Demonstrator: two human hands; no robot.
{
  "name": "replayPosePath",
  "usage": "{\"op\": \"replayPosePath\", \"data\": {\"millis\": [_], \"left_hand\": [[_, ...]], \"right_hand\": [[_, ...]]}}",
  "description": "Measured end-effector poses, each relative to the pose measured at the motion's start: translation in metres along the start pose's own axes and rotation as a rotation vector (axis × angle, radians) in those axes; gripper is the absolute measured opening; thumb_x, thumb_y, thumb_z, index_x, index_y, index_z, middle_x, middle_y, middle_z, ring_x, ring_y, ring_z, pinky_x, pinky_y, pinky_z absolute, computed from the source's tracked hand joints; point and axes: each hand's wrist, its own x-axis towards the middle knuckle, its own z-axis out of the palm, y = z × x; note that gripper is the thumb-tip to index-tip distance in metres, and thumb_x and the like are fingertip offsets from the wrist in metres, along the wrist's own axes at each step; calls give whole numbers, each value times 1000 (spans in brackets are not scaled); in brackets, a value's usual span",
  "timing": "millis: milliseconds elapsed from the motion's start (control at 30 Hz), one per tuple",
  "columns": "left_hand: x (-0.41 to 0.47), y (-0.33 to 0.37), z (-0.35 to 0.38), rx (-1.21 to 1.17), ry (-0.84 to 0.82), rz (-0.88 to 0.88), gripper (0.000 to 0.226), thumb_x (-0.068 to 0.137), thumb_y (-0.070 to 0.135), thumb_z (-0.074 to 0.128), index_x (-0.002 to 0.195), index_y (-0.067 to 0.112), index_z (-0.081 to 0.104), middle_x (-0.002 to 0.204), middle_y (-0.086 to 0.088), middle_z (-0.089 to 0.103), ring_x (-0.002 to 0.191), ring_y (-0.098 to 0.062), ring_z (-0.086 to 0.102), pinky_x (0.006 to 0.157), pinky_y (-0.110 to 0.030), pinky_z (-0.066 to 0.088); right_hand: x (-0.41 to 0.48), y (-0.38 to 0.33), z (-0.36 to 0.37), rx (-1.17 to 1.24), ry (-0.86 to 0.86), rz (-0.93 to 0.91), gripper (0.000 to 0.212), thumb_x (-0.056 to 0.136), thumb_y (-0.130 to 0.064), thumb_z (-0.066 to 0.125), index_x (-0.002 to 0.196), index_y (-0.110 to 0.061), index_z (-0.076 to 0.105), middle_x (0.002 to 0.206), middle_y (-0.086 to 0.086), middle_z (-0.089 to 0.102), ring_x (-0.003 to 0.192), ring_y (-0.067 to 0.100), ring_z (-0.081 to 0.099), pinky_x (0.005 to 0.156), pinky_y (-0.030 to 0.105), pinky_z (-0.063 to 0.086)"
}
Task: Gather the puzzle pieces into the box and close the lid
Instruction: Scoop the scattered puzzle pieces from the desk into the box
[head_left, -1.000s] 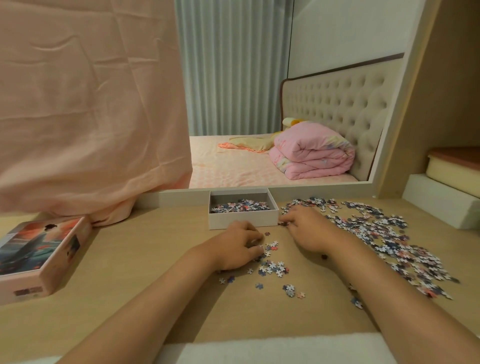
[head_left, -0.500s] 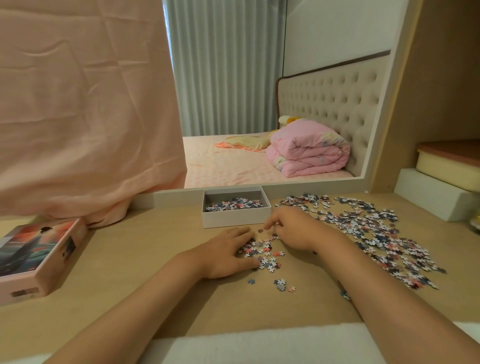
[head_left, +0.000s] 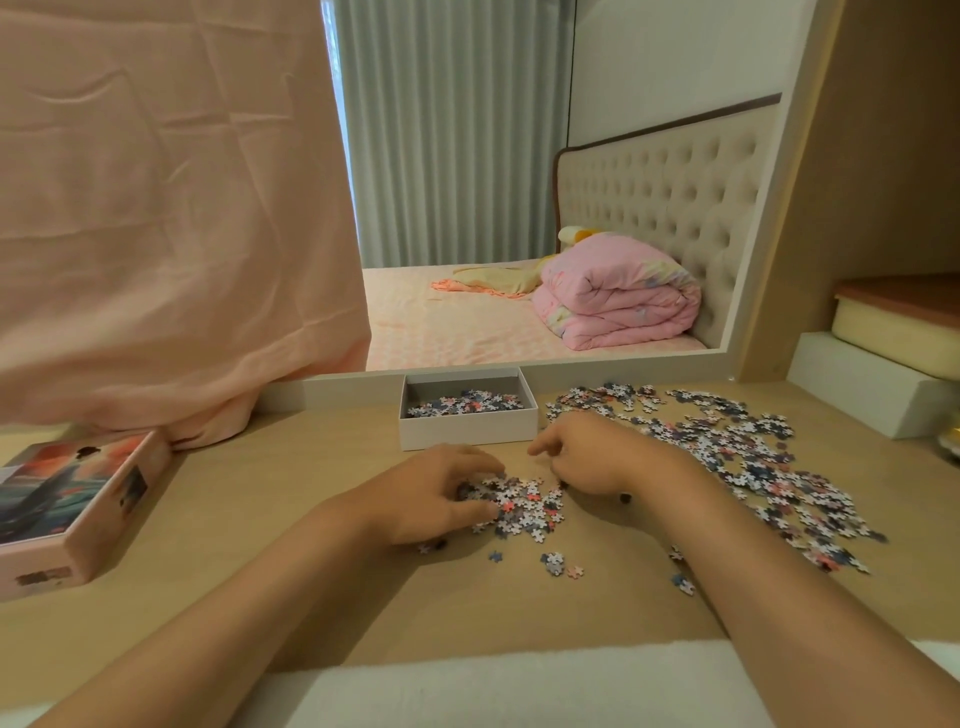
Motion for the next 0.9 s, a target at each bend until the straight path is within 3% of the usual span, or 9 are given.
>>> {"op": "replayPosePath", "data": {"millis": [67,167,267,400,500,567,700,800,900], "left_hand": [[-13,-11,-1,79,-110,-74,76,88,65,55,153,37,27,159,18,18,145,-4,16,119,-30,15],[-27,-20,8,186,-195,-112,99,78,79,49,155,40,0,161,20,-9,147,-2,-10,118,-29,-1],[-25,-14,13,184,-178,-103,111,72,84,52,154,39,-9,161,19,-15,148,-6,-12,119,-32,1],[-12,12,20,129,-192,-74,123,68,80,63,155,35,-11,162,16,-15,149,-7,-12,122,-34,1],[1,32,33,142,-173,-45,128,64,82,65,155,33,-10,163,14,-14,149,-9,-14,123,-36,1],[9,45,40,175,-154,-25,128,63,83,64,156,31,-7,164,11,-11,150,-11,-11,122,-33,0],[26,53,46,211,-85,16,112,72,79,60,156,23,13,164,4,5,150,-15,4,118,-29,8],[31,46,44,148,-32,47,84,84,64,60,150,17,36,160,1,25,145,-14,20,114,-23,16],[30,36,35,81,-13,104,56,91,48,62,137,15,55,143,0,49,129,-14,44,106,-23,32]], "right_hand": [[2,-3,5,-66,-74,19,47,95,-9,46,137,-27,58,138,4,56,120,24,55,104,38,45],[0,-13,9,-68,-131,-32,50,93,-6,44,130,-33,64,125,1,63,105,19,59,95,35,50],[-1,-22,4,-22,-143,-47,49,92,-5,45,125,-35,67,110,-6,63,92,10,61,87,29,51],[-7,-17,-13,-47,-50,18,32,94,-10,56,114,-30,70,102,-9,59,88,9,57,78,26,46],[-13,-5,-24,-190,-97,210,22,88,-9,66,108,-19,69,98,-1,64,79,13,62,65,28,53],[-15,4,-24,-280,-177,336,26,84,-13,73,109,-13,67,101,6,69,84,22,69,76,39,61],[-8,14,-19,-71,-221,380,22,83,-3,73,104,-5,69,98,20,74,73,29,71,80,49,61],[-4,15,-15,103,-235,302,17,84,4,71,99,-4,70,86,17,72,66,26,68,72,40,63],[-1,11,-6,226,-217,196,14,86,1,71,94,-11,70,85,12,70,62,20,66,62,30,60]]}}
